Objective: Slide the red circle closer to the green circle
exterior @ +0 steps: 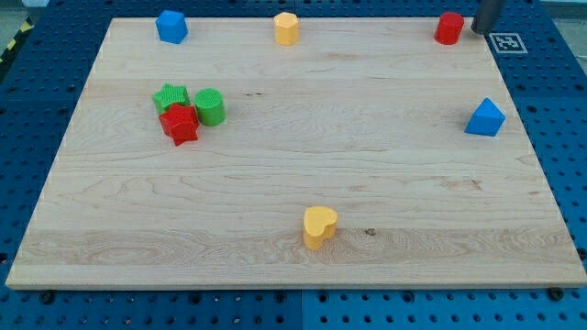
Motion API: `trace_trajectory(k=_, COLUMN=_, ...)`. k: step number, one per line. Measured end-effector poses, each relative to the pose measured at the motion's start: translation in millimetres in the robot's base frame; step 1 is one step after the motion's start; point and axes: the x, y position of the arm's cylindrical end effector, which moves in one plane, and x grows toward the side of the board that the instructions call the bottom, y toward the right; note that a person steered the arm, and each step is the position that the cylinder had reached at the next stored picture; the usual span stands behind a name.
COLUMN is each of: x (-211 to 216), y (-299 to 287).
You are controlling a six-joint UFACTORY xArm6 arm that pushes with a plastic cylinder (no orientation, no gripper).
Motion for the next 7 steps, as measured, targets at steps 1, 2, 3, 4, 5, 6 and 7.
trace_trajectory(k=1, x=-4.2, y=-34.5)
trace_trajectory(k=2, x=-5.6, y=-77.8)
trace_trajectory(k=3, x=-5.6, y=-111.6)
trace_trajectory(k=4, x=0.8, y=-142.0)
trace_trajectory(k=5, x=27.8, y=-162.7)
trace_trajectory(k=6, x=60.6, y=-188.1)
trace_trajectory(k=7, x=89.8, y=-217.9)
